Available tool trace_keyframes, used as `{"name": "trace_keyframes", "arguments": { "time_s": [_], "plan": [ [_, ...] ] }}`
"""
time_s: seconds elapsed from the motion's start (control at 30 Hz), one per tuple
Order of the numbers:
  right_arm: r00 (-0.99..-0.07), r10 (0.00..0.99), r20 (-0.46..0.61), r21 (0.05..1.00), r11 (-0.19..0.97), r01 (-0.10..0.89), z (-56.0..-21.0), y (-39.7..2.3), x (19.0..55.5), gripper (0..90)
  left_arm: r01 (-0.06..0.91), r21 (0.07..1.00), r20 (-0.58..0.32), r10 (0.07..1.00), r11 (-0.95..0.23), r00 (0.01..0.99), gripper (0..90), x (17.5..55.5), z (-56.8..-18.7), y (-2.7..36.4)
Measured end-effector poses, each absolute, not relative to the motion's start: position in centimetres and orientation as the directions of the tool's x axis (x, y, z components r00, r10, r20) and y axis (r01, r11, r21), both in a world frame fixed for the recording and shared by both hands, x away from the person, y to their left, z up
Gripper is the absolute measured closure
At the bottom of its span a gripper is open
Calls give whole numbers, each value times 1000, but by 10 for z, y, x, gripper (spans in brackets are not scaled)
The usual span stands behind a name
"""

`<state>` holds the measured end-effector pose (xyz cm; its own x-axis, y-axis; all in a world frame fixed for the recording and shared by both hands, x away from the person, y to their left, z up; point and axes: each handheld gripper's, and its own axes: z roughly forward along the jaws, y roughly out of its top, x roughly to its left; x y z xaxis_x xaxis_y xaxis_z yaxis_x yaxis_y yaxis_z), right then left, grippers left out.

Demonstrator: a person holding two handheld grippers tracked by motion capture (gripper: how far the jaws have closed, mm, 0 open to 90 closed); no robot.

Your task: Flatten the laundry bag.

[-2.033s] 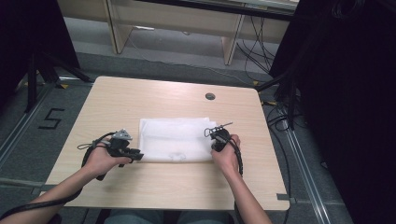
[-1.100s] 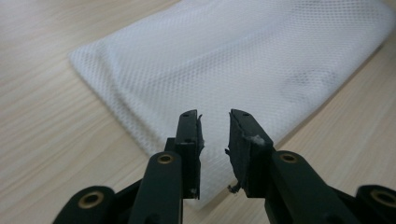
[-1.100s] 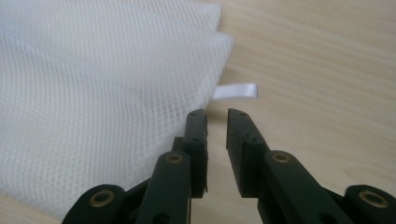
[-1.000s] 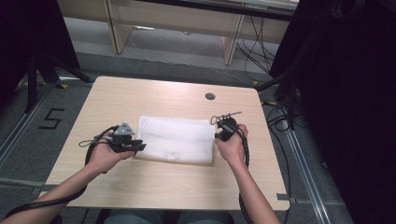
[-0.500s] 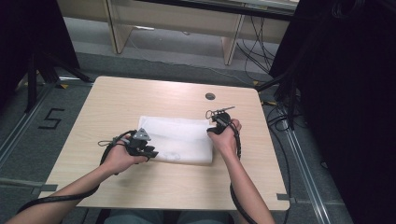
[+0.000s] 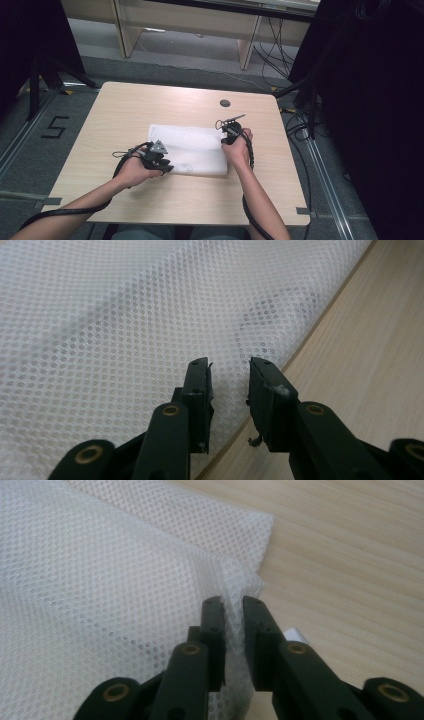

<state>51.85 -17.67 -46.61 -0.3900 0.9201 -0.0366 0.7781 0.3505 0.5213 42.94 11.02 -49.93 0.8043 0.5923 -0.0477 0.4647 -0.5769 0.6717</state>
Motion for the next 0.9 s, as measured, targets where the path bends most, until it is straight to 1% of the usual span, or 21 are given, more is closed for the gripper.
{"name": "trace_keyframes", "arguments": {
  "time_s": [0.03,0.07,0.17,0.23,0.3,0.43,0.53,0.6,0.7,0.73,0.77,0.87,0.9],
  "plan": [
    [-385,923,-24,519,341,784,-465,-175,517,847,461,665,-41,588,-587,808,695,430,-499,111],
    [-405,913,-44,526,366,768,-464,-175,517,856,465,668,-49,590,-581,806,695,430,-500,111],
    [-420,906,-51,533,380,756,-459,-173,514,862,473,661,-53,593,-582,803,695,430,-502,111],
    [-426,903,-51,550,381,743,-454,-172,511,863,468,650,-42,586,-600,809,695,431,-502,111],
    [-435,899,-52,567,385,728,-449,-171,507,863,472,653,-46,591,-593,806,696,431,-502,111],
    [-450,893,-23,606,371,704,-438,-170,496,863,479,658,-54,597,-582,800,701,430,-504,110],
    [-475,880,-25,626,384,679,-430,-172,487,863,475,657,-46,598,-585,800,710,430,-504,110],
    [-503,864,-15,645,392,656,-427,-174,482,863,500,661,-61,624,-559,779,713,429,-505,109],
    [-524,852,6,657,392,644,-422,-178,473,863,501,662,-65,623,-557,779,723,429,-505,109],
    [-516,856,26,651,377,659,-420,-178,469,862,498,663,-57,626,-559,778,724,429,-505,109],
    [-537,844,23,660,390,642,-419,-179,467,862,497,664,-59,625,-558,779,725,428,-505,109],
    [-558,830,15,666,408,625,-416,-178,459,859,485,663,-41,619,-570,784,729,428,-505,109],
    [-555,832,25,681,392,619,-417,-175,455,859,482,664,-37,619,-572,784,730,427,-505,108]
  ]
}}
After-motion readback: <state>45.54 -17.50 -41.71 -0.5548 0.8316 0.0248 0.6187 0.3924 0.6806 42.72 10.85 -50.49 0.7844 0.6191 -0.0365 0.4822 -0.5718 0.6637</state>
